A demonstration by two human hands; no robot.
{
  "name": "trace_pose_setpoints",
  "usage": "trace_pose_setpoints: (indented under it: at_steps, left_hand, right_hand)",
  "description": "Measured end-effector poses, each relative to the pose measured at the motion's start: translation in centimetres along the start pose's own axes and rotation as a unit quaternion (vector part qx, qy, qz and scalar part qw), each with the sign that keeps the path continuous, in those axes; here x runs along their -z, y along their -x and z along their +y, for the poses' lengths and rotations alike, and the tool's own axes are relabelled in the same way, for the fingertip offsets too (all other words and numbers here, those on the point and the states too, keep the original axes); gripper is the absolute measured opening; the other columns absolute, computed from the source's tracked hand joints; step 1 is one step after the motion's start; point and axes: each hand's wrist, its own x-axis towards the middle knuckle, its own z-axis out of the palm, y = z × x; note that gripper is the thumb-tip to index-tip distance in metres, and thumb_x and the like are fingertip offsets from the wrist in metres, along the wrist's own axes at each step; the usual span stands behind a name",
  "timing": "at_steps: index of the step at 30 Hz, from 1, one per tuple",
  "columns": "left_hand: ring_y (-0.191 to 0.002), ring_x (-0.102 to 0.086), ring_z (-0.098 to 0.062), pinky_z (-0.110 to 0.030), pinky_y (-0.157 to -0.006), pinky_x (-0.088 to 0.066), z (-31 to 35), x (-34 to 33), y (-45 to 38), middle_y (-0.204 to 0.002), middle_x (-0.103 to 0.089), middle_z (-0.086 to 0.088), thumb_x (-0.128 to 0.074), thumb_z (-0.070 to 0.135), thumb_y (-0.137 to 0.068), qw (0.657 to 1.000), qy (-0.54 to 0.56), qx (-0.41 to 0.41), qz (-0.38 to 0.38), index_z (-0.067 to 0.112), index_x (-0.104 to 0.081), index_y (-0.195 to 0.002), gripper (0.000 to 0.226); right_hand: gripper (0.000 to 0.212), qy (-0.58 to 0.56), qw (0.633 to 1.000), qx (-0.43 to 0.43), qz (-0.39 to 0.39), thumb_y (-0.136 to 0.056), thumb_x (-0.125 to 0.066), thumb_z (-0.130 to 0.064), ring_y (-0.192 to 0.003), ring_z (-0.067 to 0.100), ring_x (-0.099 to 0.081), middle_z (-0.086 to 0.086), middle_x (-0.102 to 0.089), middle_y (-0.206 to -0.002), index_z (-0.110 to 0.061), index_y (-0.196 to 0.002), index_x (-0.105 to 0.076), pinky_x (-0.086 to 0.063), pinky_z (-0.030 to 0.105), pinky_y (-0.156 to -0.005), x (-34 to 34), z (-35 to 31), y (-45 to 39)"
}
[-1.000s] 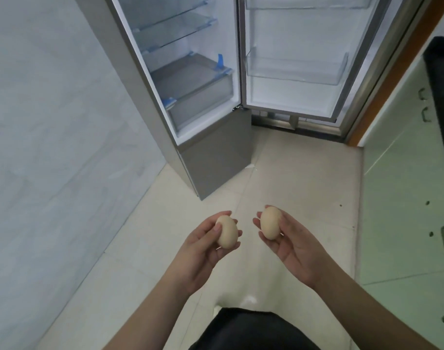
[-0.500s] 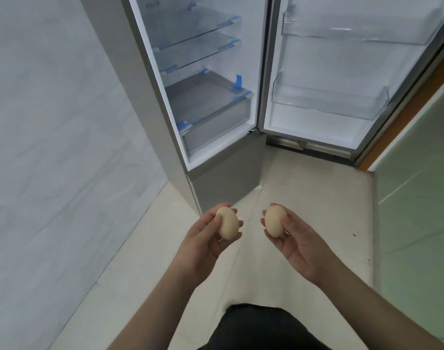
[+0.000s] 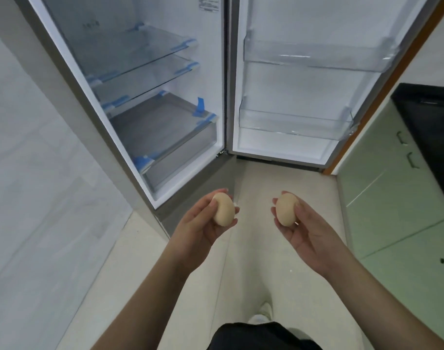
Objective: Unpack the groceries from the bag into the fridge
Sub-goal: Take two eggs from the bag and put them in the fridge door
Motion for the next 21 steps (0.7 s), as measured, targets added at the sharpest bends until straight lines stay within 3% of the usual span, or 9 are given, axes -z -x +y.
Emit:
trace_pose_setpoints:
  at_steps: [3, 7, 17, 21]
  left_hand:
    - [-0.103, -0.064, -0.027, -0.032, -0.082, -0.055, 0.1, -1.3, -4.0, -0.117, -0.061, -0.013, -0.052, 0.023, -0.092, 1.0, -0.01, 0.006, -0.01, 0.002, -0.054, -0.13, 0.043]
    - [-0.105, -0.063, -0.029, -0.033, -0.083, -0.054, 0.6, -3.4, -8.9, -0.121, -0.06, -0.014, -0.054, 0.025, -0.092, 1.0, -0.018, 0.009, -0.009, 0.004, -0.056, -0.128, 0.041]
    - [-0.096, -0.066, -0.027, -0.033, -0.082, -0.056, 2.0, -9.5, -18.9, -0.104, -0.065, -0.012, -0.057, 0.019, -0.091, 1.0, -0.013, -0.002, -0.002, 0.006, -0.057, -0.123, 0.035]
    - [-0.096, -0.066, -0.026, -0.032, -0.081, -0.056, 2.9, -10.6, -21.8, -0.104, -0.065, -0.011, -0.052, 0.018, -0.092, 1.0, -0.022, -0.011, -0.019, 0.003, -0.054, -0.126, 0.037]
  right_hand:
    - [0.07, 0.007, 1.0, 0.009, 0.0, -0.059, -0.089, -0.033, -0.107, 0.027, -0.063, 0.017, -0.064, -0.119, -0.009, -0.12, -0.062, -0.054, 0.031, -0.084, 0.7, -1.7, -2.6]
    - [0.074, 0.02, 1.0, 0.01, -0.005, -0.055, -0.091, -0.035, -0.109, 0.028, -0.062, 0.017, -0.064, -0.12, -0.009, -0.119, -0.063, -0.053, 0.033, -0.088, 1.1, -4.9, -5.9]
    - [0.064, -0.01, 0.999, 0.046, -0.014, -0.059, -0.089, -0.033, -0.112, 0.027, -0.062, 0.013, -0.064, -0.123, -0.012, -0.116, -0.067, -0.052, 0.032, -0.088, 3.0, -14.4, -13.3]
    - [0.034, -0.025, 0.998, 0.05, 0.002, -0.079, -0.066, -0.023, -0.107, 0.025, -0.064, 0.013, -0.066, -0.118, -0.011, -0.111, -0.069, -0.053, 0.03, -0.086, 2.8, -16.6, -15.5]
